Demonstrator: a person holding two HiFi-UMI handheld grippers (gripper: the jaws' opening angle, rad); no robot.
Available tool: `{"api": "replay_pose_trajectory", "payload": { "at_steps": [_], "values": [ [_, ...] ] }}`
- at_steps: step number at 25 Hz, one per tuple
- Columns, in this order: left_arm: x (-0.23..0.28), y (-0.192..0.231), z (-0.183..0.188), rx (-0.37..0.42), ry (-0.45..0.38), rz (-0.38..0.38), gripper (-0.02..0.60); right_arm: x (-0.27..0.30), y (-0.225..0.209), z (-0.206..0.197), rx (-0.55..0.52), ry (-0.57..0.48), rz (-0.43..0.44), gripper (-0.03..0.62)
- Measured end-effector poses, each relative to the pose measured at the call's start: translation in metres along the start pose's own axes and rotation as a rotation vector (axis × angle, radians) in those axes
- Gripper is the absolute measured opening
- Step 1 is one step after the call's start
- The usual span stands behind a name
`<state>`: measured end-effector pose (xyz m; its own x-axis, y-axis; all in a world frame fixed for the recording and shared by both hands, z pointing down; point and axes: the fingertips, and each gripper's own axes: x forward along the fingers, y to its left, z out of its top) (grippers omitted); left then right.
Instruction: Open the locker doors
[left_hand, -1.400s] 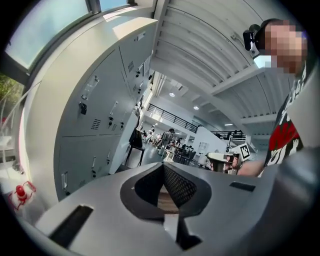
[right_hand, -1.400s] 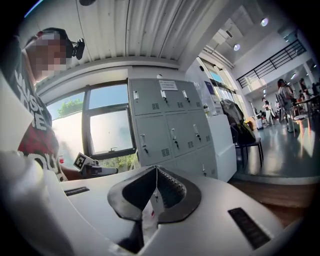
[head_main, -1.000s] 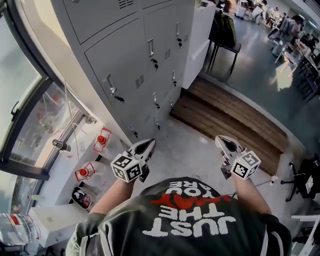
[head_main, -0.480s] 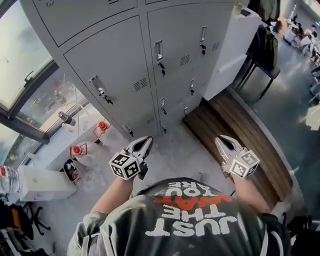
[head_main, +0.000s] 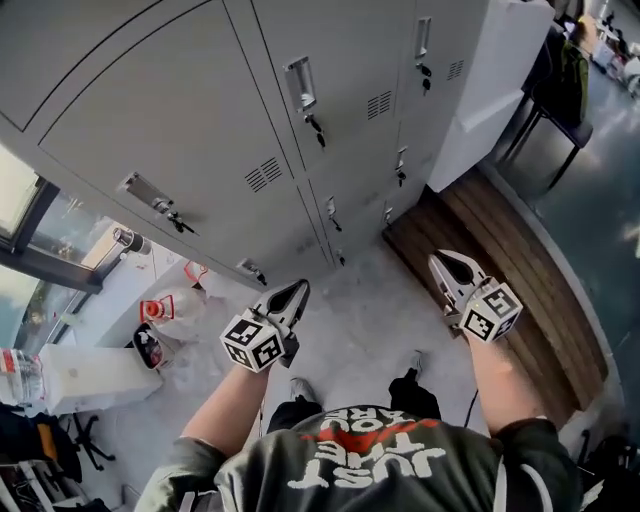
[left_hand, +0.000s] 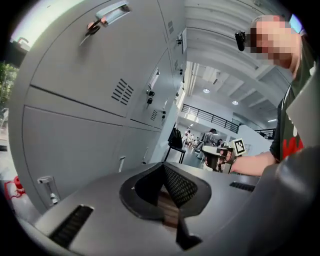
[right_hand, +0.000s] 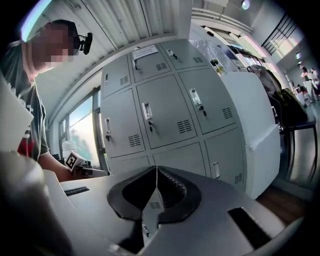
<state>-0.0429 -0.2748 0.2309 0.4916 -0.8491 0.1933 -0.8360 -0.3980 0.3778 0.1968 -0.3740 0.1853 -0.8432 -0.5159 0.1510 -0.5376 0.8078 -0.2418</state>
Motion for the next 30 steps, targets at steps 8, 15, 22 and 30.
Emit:
{"api": "replay_pose_trajectory", "payload": {
  "at_steps": [8, 15, 22, 30],
  "values": [
    [0.078, 0.087, -0.103, 0.089, -0.073, -0.086, 0.005, 0.071, -0.088, -0.129, -0.040, -0.091, -0.067, 0.037],
    [0.133, 0.135, -0.201, 0.148, -0.092, -0.132, 0.005, 0.106, -0.164, -0.209, -0.124, -0.158, -0.142, 0.038],
    [0.155, 0.162, -0.257, 0.170, -0.089, -0.195, 0.005, 0.125, -0.195, -0.247, -0.176, -0.172, -0.208, 0.038],
    [0.131, 0.168, -0.254, 0.150, -0.087, -0.178, 0.006, 0.186, -0.220, -0.190, -0.167, -0.185, -0.153, 0.053]
  ]
}}
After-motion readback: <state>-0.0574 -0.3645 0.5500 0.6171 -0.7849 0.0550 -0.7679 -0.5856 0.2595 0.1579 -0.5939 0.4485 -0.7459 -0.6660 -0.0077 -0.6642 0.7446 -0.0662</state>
